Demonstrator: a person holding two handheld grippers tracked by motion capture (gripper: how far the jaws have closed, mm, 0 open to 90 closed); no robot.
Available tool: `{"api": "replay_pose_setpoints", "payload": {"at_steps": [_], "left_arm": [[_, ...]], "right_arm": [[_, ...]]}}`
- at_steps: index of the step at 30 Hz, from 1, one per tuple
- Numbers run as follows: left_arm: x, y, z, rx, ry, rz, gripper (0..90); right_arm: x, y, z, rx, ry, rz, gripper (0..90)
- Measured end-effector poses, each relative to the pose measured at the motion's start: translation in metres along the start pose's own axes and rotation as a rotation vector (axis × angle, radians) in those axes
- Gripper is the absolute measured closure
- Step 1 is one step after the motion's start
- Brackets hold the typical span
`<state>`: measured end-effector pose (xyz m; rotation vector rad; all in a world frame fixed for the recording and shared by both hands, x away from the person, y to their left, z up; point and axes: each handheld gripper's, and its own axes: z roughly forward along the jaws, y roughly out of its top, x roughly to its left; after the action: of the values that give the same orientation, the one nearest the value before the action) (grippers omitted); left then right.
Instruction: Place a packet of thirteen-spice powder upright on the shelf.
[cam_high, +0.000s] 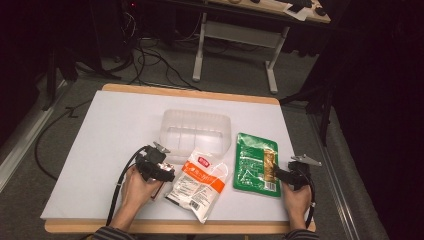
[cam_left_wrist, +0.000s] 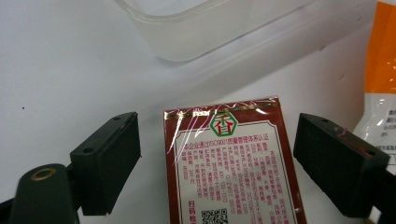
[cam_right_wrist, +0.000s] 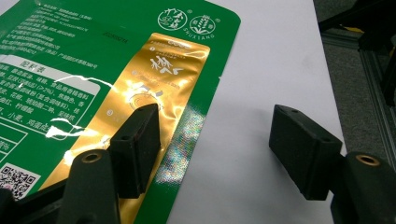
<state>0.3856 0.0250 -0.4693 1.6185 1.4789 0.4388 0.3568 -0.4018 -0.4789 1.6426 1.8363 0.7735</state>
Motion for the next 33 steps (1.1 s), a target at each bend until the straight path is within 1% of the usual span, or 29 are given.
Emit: {"api": "replay_pose_setpoints", "payload": {"at_steps": [3,7,14,24,25,31,33], "left_arm": [[-0.001,0.000,0.004,0.012,0.011,-0.013,15.8],[-0.001,-0.001,0.010,0.029,0.028,-0.019,15.9],[0.000,-0.002,0.015,0.051,0.049,-0.026,16.4],[0.001,-0.001,0.017,0.066,0.051,-0.039,21.0],[0.000,-0.001,0.017,0.068,0.047,-0.051,22.4],[-0.002,-0.001,0.015,0.070,0.034,-0.050,29.6],[-0.002,-0.001,0.015,0.070,0.035,-0.049,29.9]], "right_arm": [[0.000,0.000,0.000,0.002,0.000,-0.001,34.4],[0.000,0.000,0.000,-0.001,0.001,-0.001,34.4],[0.000,0.000,0.000,-0.001,0.002,-0.001,34.5],[0.000,0.000,0.000,-0.001,0.002,-0.002,34.5],[0.000,0.000,0.000,-0.001,0.003,-0.003,34.5],[0.000,0.000,0.000,-0.001,0.002,-0.002,34.5],[0.000,0.000,0.000,-0.001,0.003,-0.002,34.5]]}}
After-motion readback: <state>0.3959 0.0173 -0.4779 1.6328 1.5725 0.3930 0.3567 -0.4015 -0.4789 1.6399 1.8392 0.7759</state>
